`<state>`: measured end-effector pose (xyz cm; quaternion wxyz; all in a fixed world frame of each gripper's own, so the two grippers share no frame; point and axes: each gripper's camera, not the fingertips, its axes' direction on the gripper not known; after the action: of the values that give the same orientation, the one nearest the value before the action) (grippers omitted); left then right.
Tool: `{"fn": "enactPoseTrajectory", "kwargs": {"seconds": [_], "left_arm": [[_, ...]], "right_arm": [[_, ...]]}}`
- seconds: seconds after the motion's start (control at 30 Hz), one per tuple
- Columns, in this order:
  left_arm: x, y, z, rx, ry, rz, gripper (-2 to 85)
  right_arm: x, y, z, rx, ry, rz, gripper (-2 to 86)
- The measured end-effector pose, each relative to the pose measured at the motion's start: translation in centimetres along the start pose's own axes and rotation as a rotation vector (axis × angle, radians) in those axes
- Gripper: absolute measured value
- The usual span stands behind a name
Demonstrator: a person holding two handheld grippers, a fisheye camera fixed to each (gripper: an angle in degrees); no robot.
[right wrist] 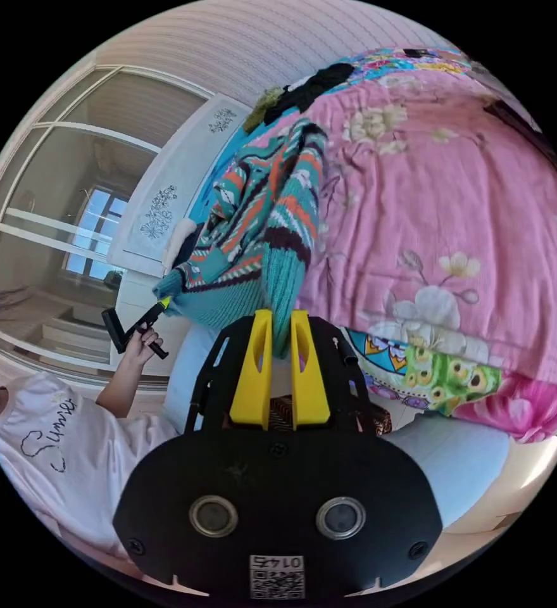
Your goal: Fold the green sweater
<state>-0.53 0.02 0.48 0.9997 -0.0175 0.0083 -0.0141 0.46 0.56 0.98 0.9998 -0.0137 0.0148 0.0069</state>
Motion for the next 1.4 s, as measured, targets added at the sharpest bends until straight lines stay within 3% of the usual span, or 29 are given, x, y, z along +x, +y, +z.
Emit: {"fn": "enactPoseTrajectory", "kwargs": {"seconds": [0.07,0.3,0.4,0.5,0.67,0.9,1.03,1.1,1.23,1.4], "left_arm": [[-1.0,0.1,0.5,-0.058,0.02,-0.056,6.0],[-4.2,2.1,-3.7,0.058,-0.103,-0.157,4.1],[-5.0,2.7,-4.1,0.101,-0.118,-0.184,0.6],[-5.0,1.8,-3.5,0.083,-0.133,-0.197,2.7],[-4.3,1.0,-4.6,0.127,-0.06,-0.071,5.1],[-4.5,0.8,-7.9,0.148,-0.22,-0.018,5.5],[-3.3,-3.9,-6.9,0.168,-0.262,0.092,5.0],[-1.9,-7.0,-5.1,0.192,-0.204,0.169,3.3],[2.7,-15.0,1.2,0.258,-0.133,0.286,0.7],[6.6,-22.7,8.9,0.16,-0.06,0.321,9.2]], "right_arm": [[0.2,0.2,0.5,-0.026,0.052,0.012,5.9],[-1.2,-0.9,-3.5,0.113,0.228,-0.032,7.5],[-1.1,-2.3,-2.7,0.085,0.233,-0.029,9.5],[-1.0,-3.6,-1.2,0.047,0.214,-0.012,11.8],[-1.9,-5.3,0.2,-0.016,0.3,-0.008,10.2],[-2.6,-6.7,0.7,-0.129,0.305,-0.046,3.9],[-5.0,-7.6,-1.4,-0.089,0.395,-0.082,4.7],[-9.1,-8.5,-1.9,0.01,0.474,-0.208,5.1],[-15.3,-11.3,0.7,0.027,0.448,-0.416,8.2],[-22.1,-16.9,2.5,0.033,0.451,-0.569,11.2]]}}
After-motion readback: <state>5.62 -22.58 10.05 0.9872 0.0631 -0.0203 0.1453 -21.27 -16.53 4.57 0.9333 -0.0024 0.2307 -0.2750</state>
